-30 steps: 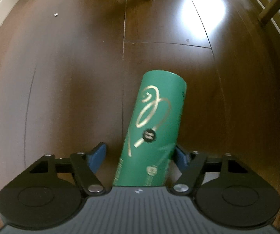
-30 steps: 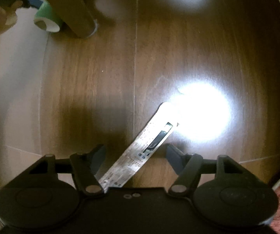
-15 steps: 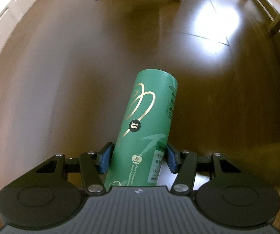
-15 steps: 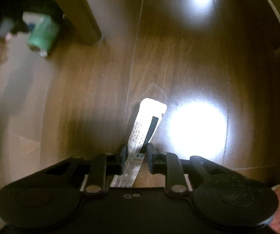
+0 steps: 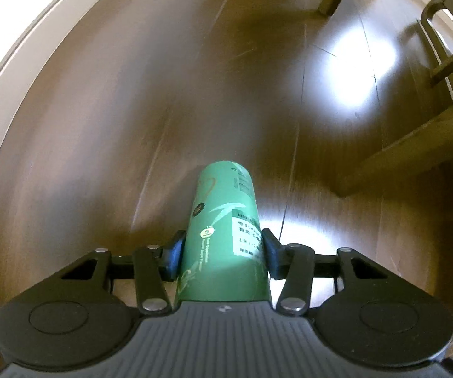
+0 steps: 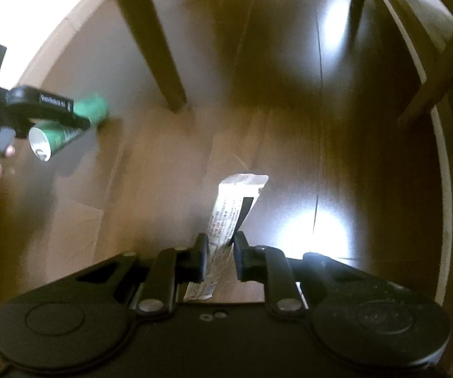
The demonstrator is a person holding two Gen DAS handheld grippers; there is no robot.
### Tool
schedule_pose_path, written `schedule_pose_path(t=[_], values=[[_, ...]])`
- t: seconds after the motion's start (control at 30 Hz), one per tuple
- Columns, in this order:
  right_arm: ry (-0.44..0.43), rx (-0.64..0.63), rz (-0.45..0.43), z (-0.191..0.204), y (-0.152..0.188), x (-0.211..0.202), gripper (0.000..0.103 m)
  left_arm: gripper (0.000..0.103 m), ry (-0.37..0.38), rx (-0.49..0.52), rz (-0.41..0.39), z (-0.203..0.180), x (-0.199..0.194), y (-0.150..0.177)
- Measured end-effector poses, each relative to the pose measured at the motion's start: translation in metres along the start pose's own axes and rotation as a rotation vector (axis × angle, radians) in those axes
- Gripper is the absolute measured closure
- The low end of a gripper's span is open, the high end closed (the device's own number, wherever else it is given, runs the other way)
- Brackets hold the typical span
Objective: Collect trash
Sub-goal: 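Lift the green can and white wrapper strip up to the wastebasket with both tools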
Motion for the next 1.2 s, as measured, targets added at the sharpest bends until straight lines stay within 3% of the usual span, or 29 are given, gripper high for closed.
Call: schedule_pose_path(t=[0.13, 0.27, 0.53, 0.8, 1.03, 1.2], values=[[-0.026, -0.038, -0.031, 0.016, -0.015, -0.037, 0.087, 0.055, 0.007, -0.018, 0.012, 0.016, -0.03, 0.011], [-0.068, -0.105, -0.094, 0.033, -0.037, -0.083, 0.087, 0.055, 0.037, 0.013, -0.026, 0.014, -0.078, 0.009], [-0.097, -0.187, -0.273, 0.057, -0.071, -0.193, 0.087, 0.054, 0.104, 0.135, -0.232, -0.012, -0.212, -0.013], [-0.15, -0.208, -0.42, 0.064, -0.096, -0.297, 0.087, 0.054, 0.165, 0.225, -0.418, -0.062, -0.337, -0.034], [-0.144, -0.344, -0.561, 0.078, -0.123, -0.388, 0.087, 0.054, 0.239, 0.336, -0.584, -0.111, -0.436, -0.046], [-0.105, -0.373, -0.671, 0.078, -0.15, -0.464, 0.087, 0.054, 0.305, 0.402, -0.733, -0.147, -0.503, -0.058]])
Point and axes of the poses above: each gripper's, at about its wrist camera, not at the fingertips, and x roughly the way its jaws point, z to its left, y to its underside, the point moved 7 cm from there along x, roughly the way its jaws point, and after that the axes turned 4 degrees about -y, right-handed, at the moved point
